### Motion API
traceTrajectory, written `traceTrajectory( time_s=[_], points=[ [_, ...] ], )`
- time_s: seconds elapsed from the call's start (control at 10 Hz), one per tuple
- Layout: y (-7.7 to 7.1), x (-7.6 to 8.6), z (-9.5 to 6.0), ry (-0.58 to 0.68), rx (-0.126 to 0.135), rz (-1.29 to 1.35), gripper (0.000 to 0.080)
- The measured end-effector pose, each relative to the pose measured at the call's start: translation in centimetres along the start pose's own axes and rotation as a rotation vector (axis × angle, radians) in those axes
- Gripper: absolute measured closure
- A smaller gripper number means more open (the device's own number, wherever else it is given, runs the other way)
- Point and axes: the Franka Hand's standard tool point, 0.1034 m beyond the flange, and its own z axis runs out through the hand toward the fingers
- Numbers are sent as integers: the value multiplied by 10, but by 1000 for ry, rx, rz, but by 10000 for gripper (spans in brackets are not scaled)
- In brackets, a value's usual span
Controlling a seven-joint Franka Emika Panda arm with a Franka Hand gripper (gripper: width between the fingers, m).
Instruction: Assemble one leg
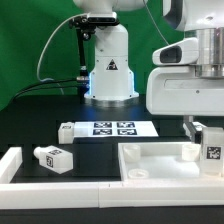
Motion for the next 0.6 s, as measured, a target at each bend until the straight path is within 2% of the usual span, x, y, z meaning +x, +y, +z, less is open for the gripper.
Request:
traceTrajectory(
  time_s=[0.4, 0.5, 0.6],
  points=[
    [0, -3, 0, 18, -22, 516, 513],
    [-1, -4, 1, 16, -12, 708, 513],
    [1, -3, 2, 11, 10, 886, 513]
  ],
)
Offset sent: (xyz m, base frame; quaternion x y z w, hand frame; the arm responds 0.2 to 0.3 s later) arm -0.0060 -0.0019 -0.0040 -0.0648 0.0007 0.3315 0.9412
